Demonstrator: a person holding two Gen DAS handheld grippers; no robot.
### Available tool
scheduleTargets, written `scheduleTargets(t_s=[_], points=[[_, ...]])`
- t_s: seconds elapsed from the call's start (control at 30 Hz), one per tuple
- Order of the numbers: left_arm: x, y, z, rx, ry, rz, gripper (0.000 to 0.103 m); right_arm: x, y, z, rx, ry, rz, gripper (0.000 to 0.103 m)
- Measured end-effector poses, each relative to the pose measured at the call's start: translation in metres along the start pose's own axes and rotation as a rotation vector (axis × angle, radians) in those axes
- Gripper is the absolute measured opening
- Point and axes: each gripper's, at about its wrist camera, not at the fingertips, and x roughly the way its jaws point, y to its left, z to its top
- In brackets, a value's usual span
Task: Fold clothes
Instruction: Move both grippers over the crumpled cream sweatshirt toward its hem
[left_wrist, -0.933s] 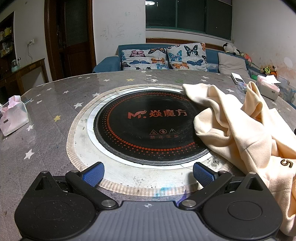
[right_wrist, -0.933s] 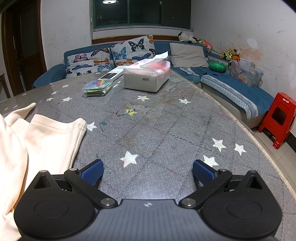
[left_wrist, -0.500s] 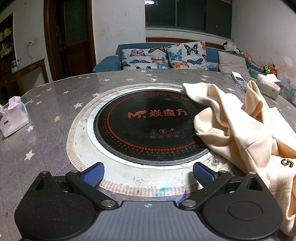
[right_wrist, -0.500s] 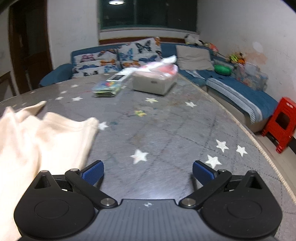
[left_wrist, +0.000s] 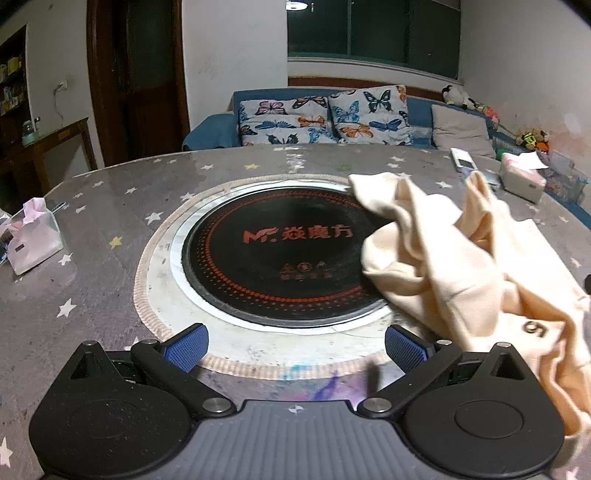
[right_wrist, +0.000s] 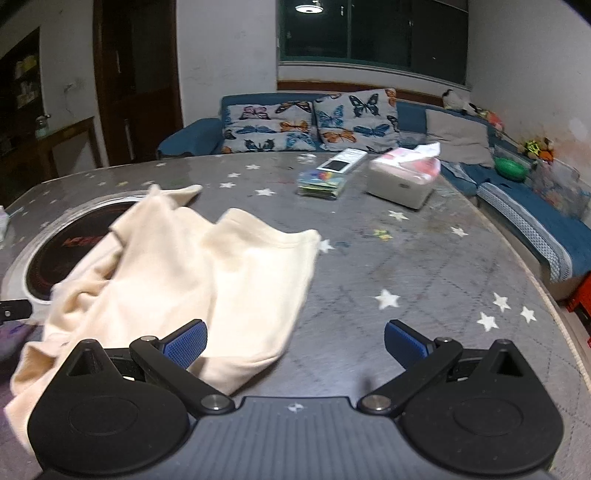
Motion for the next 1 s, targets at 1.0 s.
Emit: scheduleTargets(t_s=[1.0], points=[[-0.032, -0.043, 0.007, 0.031, -0.02, -0.109, 0.103, -0.025, 0.044, -0.017, -0.059, 0.019, 0.103, 0.103]])
